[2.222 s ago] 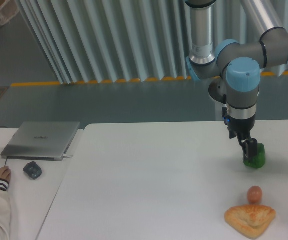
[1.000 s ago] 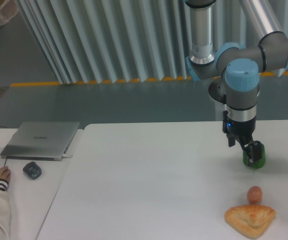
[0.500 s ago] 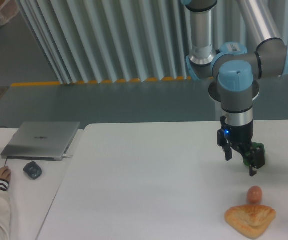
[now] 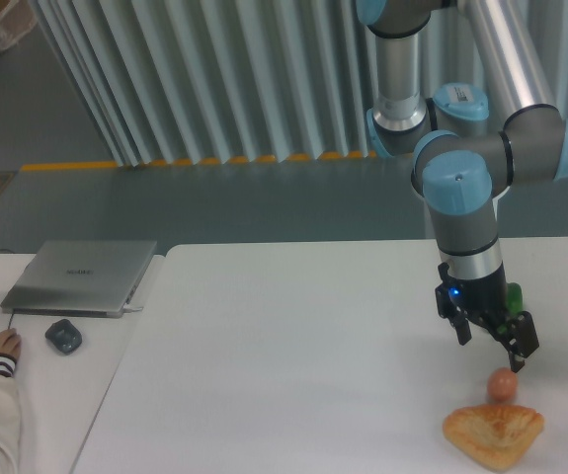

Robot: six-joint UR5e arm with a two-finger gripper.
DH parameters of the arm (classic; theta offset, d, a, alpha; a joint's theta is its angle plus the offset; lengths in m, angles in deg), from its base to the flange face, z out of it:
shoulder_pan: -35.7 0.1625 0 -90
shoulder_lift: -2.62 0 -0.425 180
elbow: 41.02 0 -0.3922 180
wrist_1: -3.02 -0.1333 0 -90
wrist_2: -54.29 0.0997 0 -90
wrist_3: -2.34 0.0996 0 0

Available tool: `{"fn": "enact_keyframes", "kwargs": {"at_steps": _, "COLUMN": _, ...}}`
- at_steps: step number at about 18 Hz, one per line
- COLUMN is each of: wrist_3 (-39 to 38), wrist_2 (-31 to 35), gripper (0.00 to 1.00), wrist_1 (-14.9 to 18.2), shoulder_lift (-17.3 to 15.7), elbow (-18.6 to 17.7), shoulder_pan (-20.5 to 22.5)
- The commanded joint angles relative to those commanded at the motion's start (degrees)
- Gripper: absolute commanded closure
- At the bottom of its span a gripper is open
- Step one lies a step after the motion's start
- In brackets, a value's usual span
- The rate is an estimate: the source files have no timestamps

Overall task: Place the triangular bread in the basket
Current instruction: 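Move the open gripper over the triangular bread, then lower the gripper down onto the triangular bread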

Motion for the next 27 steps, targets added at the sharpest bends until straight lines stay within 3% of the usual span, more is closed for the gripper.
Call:
{"fn": "enact_keyframes", "kwargs": {"at_steps": 4, "wrist_3": 0.09, "wrist_2": 0.18, "gripper": 0.00, "wrist_1": -4.31, "shoulder_lift": 1.76, "elbow": -0.35, "shoulder_pan": -0.62}}
{"fn": "enact_keyframes", "kwargs": {"at_steps": 19, "wrist_3": -0.79, "wrist_2": 4.83, "gripper": 0.00, "wrist_1": -4.58, "shoulder_lift": 6.06, "elbow": 0.00, "shoulder_pan": -1.05}}
{"fn": "enact_keyframes", "kwargs": {"at_steps": 27, "wrist_3": -7.28, "wrist_2": 7.83, "gripper": 0.00, "wrist_1": -4.49, "shoulder_lift": 7.30, "elbow": 0.09, "shoulder_pan": -2.11}}
